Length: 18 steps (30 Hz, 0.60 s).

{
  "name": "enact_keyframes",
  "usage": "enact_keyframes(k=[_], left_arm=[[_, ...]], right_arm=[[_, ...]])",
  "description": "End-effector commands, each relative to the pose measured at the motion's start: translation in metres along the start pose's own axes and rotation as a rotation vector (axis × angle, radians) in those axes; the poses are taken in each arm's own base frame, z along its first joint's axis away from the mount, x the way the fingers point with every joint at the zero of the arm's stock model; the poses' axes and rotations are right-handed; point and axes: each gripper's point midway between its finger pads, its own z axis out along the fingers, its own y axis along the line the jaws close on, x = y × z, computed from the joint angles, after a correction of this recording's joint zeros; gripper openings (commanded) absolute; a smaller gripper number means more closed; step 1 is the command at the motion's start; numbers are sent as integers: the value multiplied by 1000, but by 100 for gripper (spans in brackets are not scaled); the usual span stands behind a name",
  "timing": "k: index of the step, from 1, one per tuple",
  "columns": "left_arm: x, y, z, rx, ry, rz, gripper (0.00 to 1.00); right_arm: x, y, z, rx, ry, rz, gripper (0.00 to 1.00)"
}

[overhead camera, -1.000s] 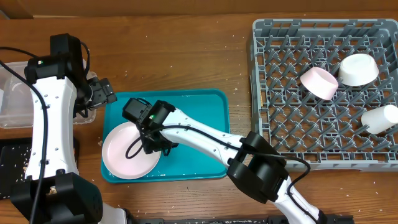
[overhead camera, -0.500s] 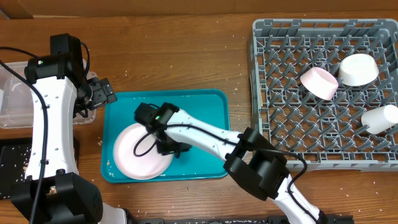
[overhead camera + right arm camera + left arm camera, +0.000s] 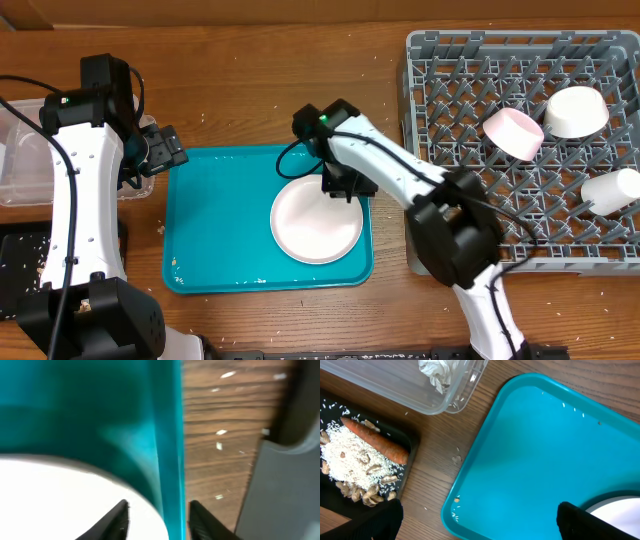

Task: Sort waste into correct bins and load items into the dishwasher
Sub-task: 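Reach the right gripper to the large white plate and grasp its rim, then lift the plate off the tray with the right gripper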

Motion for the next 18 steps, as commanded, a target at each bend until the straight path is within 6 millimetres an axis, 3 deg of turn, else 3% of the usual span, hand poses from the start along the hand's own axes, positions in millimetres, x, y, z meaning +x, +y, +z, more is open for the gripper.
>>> enact_keyframes(k=[1, 3, 5, 8, 12, 18], left_arm=[[-1, 1, 1, -10, -1, 3, 100], [-1, 1, 1, -9, -1, 2, 100], [-1, 1, 1, -9, -1, 2, 100], [-1, 1, 1, -9, -1, 2, 100], [-1, 1, 1, -9, -1, 2, 100], [-1, 1, 1, -9, -1, 2, 100]], right_arm=[[-3, -9, -77, -151, -152, 30, 52], [3, 2, -103, -276, -166, -11, 55], [14, 26, -128, -440, -173, -146, 55], [27, 56, -145, -559, -198, -290, 59], [40, 89, -126, -521, -235, -369, 59], [66, 136, -73, -436, -194, -411, 58]])
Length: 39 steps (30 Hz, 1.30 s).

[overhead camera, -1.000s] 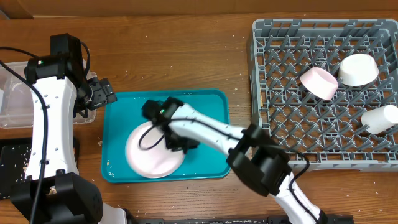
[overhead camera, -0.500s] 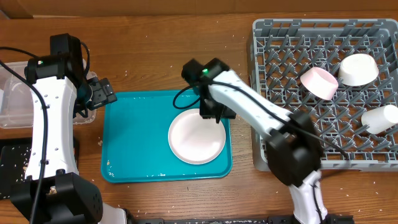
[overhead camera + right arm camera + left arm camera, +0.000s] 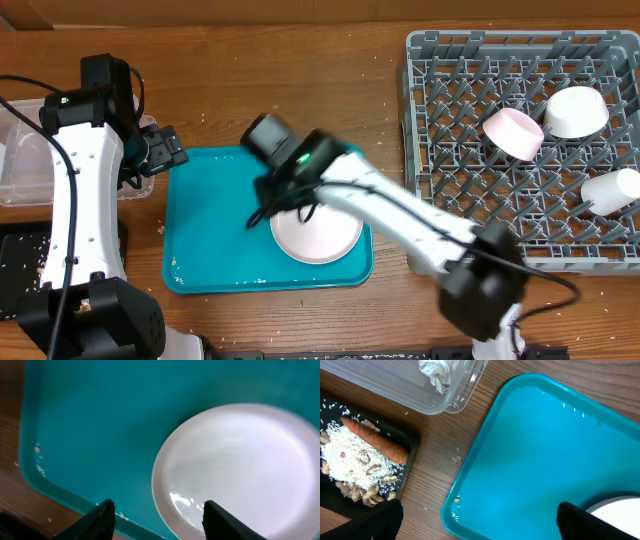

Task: Sort waste into correct bins and load items into the dishwasher
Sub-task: 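Lift the plate off the tray with the right gripper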

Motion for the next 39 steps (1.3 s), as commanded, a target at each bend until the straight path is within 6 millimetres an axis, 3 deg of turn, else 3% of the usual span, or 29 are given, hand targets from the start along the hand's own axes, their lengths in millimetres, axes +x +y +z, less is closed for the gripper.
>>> enact_keyframes(k=[1, 5, 12, 18, 25, 30, 32, 39], left_arm=[[-1, 1, 1, -10, -1, 3, 100], [-1, 1, 1, -10, -1, 2, 100], [-1, 1, 1, -9, -1, 2, 100], [-1, 1, 1, -10, -1, 2, 100], [-1, 1, 1, -10, -1, 2, 100], [-1, 1, 1, -10, -1, 2, 100], [-1, 1, 1, -10, -1, 3, 100], [-1, 1, 1, -9, -1, 2, 100]], right_arm=[[21, 4, 47, 64, 73, -23, 56], [34, 6, 72, 113, 106, -47, 54], [47, 7, 96, 170, 126, -34, 52], [51, 5, 105, 200, 126, -24, 43], [59, 1, 116, 225, 151, -5, 20], [53, 13, 95, 183, 166, 27, 4], [45, 15, 80, 165, 160, 42, 4], [0, 6, -2, 91, 72, 129, 4]])
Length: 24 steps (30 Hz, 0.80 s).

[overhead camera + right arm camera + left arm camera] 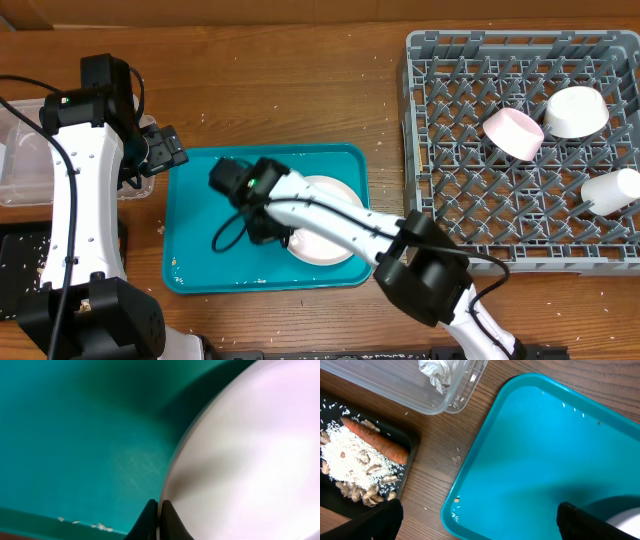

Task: Sort waste into correct bins and load items into the dishwasher
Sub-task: 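Lift the plate off the tray with the right gripper, then carry the plate to the rack and stand it upright on its edge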

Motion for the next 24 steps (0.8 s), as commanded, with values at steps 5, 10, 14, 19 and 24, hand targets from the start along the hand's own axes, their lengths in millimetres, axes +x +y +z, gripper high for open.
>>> enact_keyframes(k=[5, 10, 14, 19, 24], left_arm=[[-1, 1, 1, -10, -1, 3, 100], [-1, 1, 1, -10, -1, 2, 100], [-1, 1, 1, -10, -1, 2, 100], [-1, 1, 1, -10, -1, 2, 100], [-1, 1, 1, -10, -1, 3, 100]], right_arm=[[-48, -65, -153, -173, -204, 143, 4], [-57, -147, -242, -305, -357, 198, 4], [-50, -222, -300, -477, -493, 233, 4], [-37, -287, -331, -709, -582, 248, 4], [-18, -321, -316, -845, -552, 277, 4]])
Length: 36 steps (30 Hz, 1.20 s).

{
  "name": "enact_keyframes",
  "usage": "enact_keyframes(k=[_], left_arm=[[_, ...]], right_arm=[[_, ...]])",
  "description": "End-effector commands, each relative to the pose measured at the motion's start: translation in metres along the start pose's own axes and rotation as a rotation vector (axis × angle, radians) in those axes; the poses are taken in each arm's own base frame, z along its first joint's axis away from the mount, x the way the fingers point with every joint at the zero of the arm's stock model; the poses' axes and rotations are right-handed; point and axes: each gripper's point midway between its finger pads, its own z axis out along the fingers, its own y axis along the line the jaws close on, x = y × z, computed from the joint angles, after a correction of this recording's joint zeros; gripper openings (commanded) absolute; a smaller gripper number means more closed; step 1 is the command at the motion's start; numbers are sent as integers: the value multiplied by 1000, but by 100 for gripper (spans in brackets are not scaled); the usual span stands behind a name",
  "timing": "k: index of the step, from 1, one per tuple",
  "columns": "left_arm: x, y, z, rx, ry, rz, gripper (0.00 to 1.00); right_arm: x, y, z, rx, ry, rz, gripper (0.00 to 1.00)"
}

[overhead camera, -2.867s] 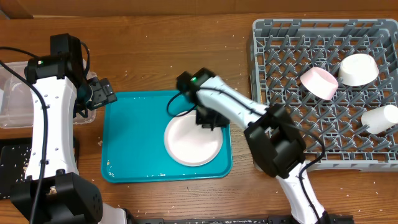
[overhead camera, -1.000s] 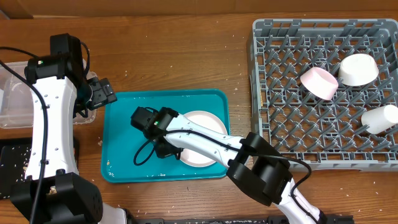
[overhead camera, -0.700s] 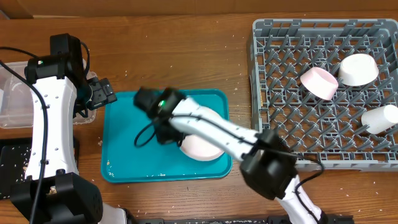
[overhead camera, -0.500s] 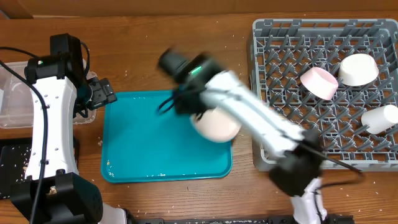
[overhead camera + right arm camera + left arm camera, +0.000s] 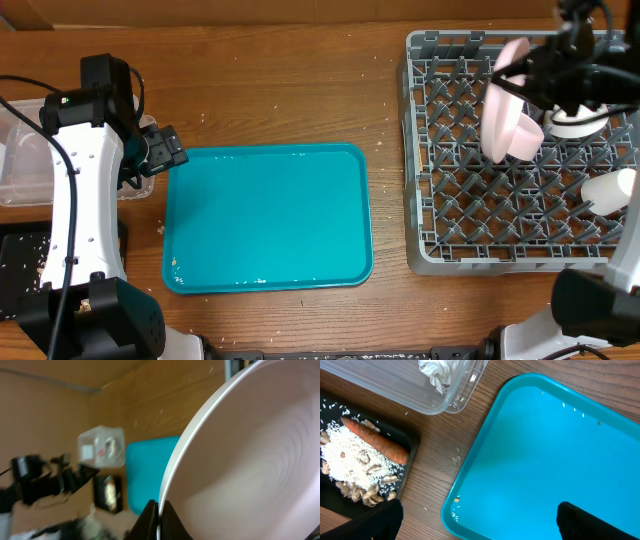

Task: Sort waste into correct bins and load items into the dishwasher
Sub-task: 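Carry the plate to the rack and stand it upright on its edge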

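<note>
My right gripper (image 5: 159, 510) is shut on the rim of the white plate (image 5: 240, 455). In the overhead view the plate (image 5: 497, 95) stands on edge above the left part of the grey dish rack (image 5: 470, 215), beside a pink bowl (image 5: 525, 135). The teal tray (image 5: 268, 218) carries only a few grains. My left gripper (image 5: 477, 521) hangs open over the tray's left edge (image 5: 465, 475), with nothing between its fingers.
A white bowl (image 5: 578, 122) and a white cup (image 5: 612, 190) sit in the rack. To the left are a clear bin (image 5: 395, 387) with crumpled paper (image 5: 440, 372) and a black bin (image 5: 405, 467) holding rice, peanuts and a carrot (image 5: 375, 440).
The plate has left the tray. My right gripper, then shut on the plate's left rim on the tray, now holds it on edge over the dish rack. The left arm has not moved.
My right gripper first stood open at the plate's right edge by the tray's rim, then open over its left side. After that it was shut on the left rim. Now the plate is over the rack. The left arm stayed still throughout.
</note>
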Motion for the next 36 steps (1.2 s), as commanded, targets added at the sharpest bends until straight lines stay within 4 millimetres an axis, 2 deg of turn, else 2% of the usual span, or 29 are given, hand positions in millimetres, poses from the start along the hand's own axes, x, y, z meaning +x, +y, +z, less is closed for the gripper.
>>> enact_keyframes(k=[1, 9, 14, 17, 21, 26, 29, 32, 36], left_arm=[[-1, 1, 1, -10, -1, 3, 100], [-1, 1, 1, -10, -1, 3, 100], [-1, 1, 1, -10, -1, 3, 100], [-1, 1, 1, -10, -1, 3, 100], [-1, 1, 1, -10, -1, 2, 100], [-1, 1, 1, -10, -1, 2, 100], [-1, 1, 1, -10, -1, 3, 100], [-1, 1, 1, -10, -1, 2, 100], [-1, 1, 1, -10, -1, 3, 100]], right_arm=[[10, 1, 6, -228, 65, -48, 4], [51, -35, 49, -359, 211, 76, 4], [69, -53, 62, -438, 229, 123, 4], [72, -67, 62, -434, 216, 159, 4], [67, -86, 55, -403, 179, 186, 4], [58, -110, 35, -367, 111, 255, 4], [56, -125, 21, -306, 89, 276, 10], [53, -144, 6, -176, 79, 318, 15], [50, -156, -13, -31, 54, 352, 21]])
